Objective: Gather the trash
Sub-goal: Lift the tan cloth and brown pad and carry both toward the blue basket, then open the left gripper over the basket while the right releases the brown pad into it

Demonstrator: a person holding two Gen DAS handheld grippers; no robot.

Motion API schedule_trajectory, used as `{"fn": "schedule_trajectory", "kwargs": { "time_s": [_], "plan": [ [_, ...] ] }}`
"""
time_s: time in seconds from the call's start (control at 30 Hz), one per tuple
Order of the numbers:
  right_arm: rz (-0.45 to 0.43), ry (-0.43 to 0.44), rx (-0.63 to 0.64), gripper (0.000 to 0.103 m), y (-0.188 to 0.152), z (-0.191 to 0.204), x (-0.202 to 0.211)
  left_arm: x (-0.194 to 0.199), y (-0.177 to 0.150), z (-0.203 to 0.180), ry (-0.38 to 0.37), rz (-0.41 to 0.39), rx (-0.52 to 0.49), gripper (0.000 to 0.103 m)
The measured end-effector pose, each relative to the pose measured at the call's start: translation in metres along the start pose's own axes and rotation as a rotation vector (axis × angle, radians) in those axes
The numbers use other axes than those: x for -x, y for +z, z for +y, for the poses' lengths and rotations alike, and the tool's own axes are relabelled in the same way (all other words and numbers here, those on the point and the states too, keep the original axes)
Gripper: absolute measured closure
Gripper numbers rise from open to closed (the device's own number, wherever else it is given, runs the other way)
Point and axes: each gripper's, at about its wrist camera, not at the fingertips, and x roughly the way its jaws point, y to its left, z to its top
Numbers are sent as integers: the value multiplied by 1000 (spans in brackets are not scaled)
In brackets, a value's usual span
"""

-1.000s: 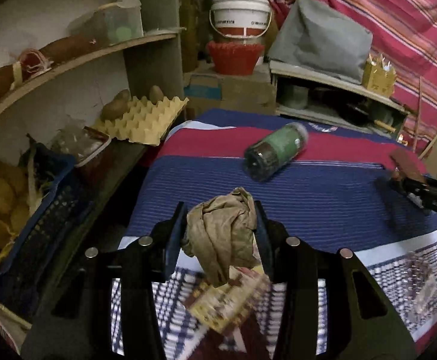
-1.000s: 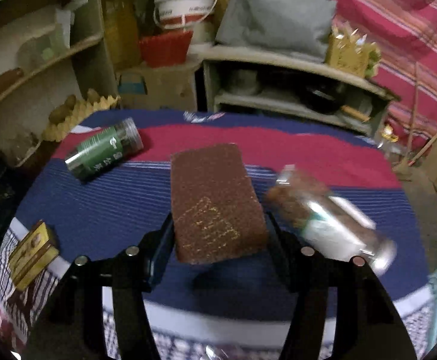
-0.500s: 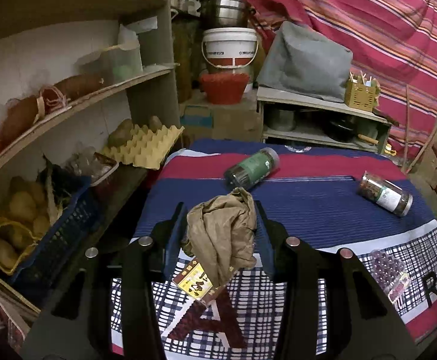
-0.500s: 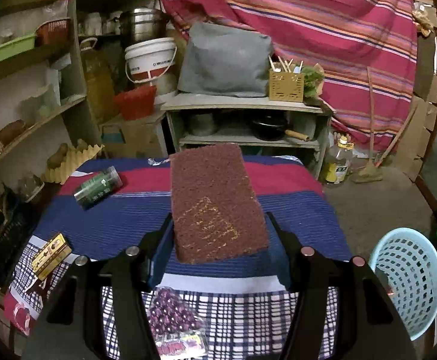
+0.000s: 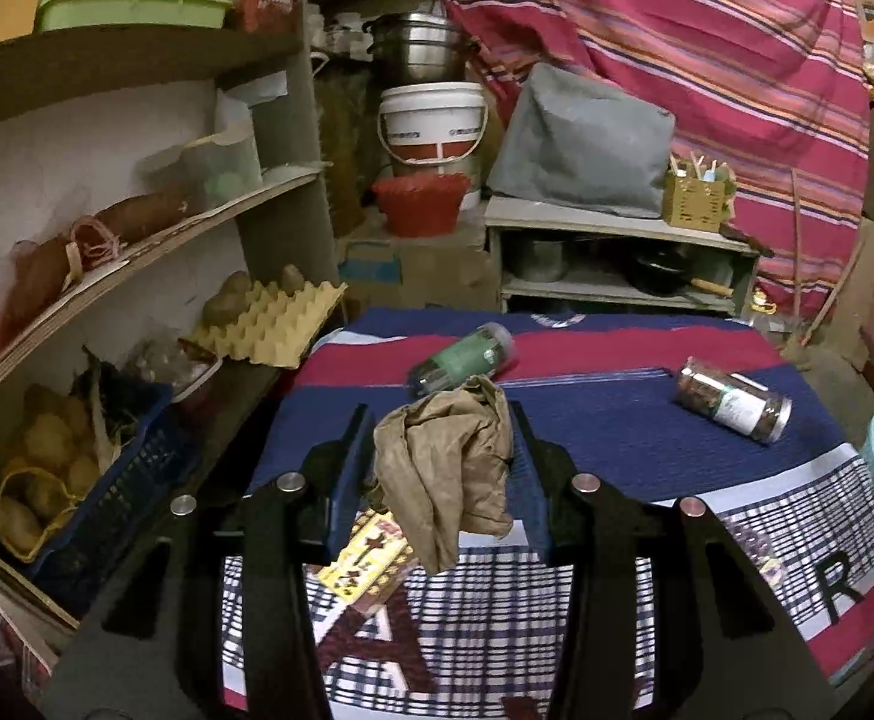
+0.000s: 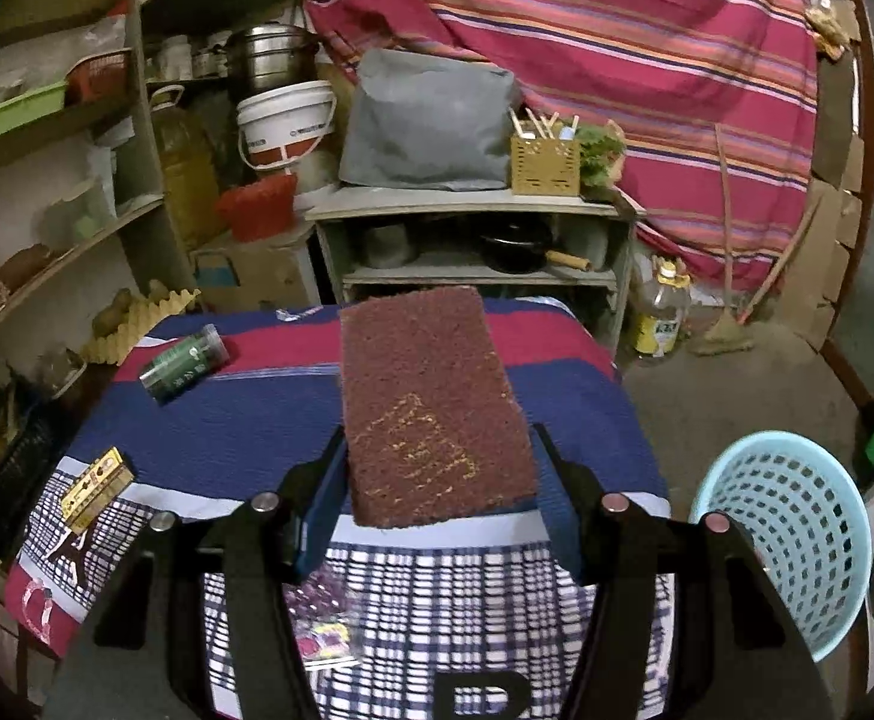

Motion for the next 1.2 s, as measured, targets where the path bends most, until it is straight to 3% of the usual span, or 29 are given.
{"fn": "schedule_trajectory", "kwargs": {
  "time_s": [0.23,0.43,0.87,1.2],
  "plan": [
    [-3,-34,1,45,-4,-20,5,-6,10,-33,-36,0,-19,60],
    [-14,-63,-55,45,-9,-63,14,-10,17,-81,-84,-19,-77,60],
    [-23,-201,-157,45,-30,-176,39,-24,26,-240,-286,-39,-189,60],
    [-16,-297,-198,45,-54,-236,45,-31,-4,-350,-450,-12,-259,60]
  ]
}}
